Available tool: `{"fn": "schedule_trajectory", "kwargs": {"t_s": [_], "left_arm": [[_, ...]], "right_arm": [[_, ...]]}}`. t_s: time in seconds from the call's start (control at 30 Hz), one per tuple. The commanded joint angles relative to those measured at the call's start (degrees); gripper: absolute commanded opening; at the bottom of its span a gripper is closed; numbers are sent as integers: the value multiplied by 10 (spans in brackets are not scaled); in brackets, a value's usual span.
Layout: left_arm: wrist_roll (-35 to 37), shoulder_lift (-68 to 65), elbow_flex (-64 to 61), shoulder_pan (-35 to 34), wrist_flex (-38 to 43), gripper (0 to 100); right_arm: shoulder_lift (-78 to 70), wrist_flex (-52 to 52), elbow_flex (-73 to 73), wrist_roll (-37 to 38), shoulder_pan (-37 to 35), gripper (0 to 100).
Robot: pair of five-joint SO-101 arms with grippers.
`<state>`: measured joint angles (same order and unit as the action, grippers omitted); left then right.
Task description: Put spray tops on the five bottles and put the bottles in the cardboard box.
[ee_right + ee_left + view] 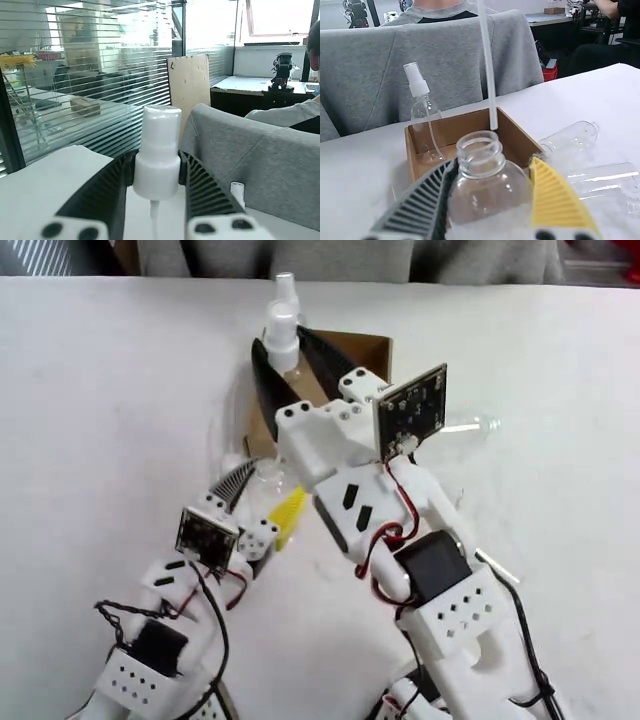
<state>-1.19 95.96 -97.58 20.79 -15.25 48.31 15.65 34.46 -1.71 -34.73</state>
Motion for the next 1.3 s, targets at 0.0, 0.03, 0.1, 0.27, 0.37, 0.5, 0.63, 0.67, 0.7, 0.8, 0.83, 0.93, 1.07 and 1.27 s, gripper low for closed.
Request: {"fn": "schedule_trajectory", "kwargs": {"t_s": [0.0,0.03,0.1,0.27,0.37,0.5,0.63,0.67,0.7,0.8,0.83,0.93,1.07,1.27], "left_arm": [[-3,14,3,7,-1,24],[-3,14,3,7,-1,24],[-3,13,3,7,-1,24],[-3,13,3,7,-1,24],[-3,13,3,7,-1,24],[-3,13,3,7,-1,24],[-3,13,3,7,-1,24],[-3,13,3,7,-1,24],[-3,13,3,7,-1,24],[-3,13,3,7,-1,24],[-3,13,3,7,-1,24],[-3,13,3,7,-1,24],[-3,13,3,7,-1,24],[-3,13,3,6,-1,24]], "right_arm": [[12,-3,-7,-8,-7,16],[12,-6,-7,-8,-7,16],[12,-21,-6,-8,-11,16],[11,-25,-5,-8,-15,16],[11,-27,4,-8,-15,16],[11,-50,30,-9,-15,16],[11,-82,60,-9,-15,16],[11,-84,64,-9,-15,16],[11,-84,69,-9,-15,16],[13,-84,85,-9,-17,16],[15,-84,94,-9,-23,16],[17,-83,121,-9,-43,16],[17,-84,155,-9,-61,16],[18,-83,188,-9,-65,16]]}}
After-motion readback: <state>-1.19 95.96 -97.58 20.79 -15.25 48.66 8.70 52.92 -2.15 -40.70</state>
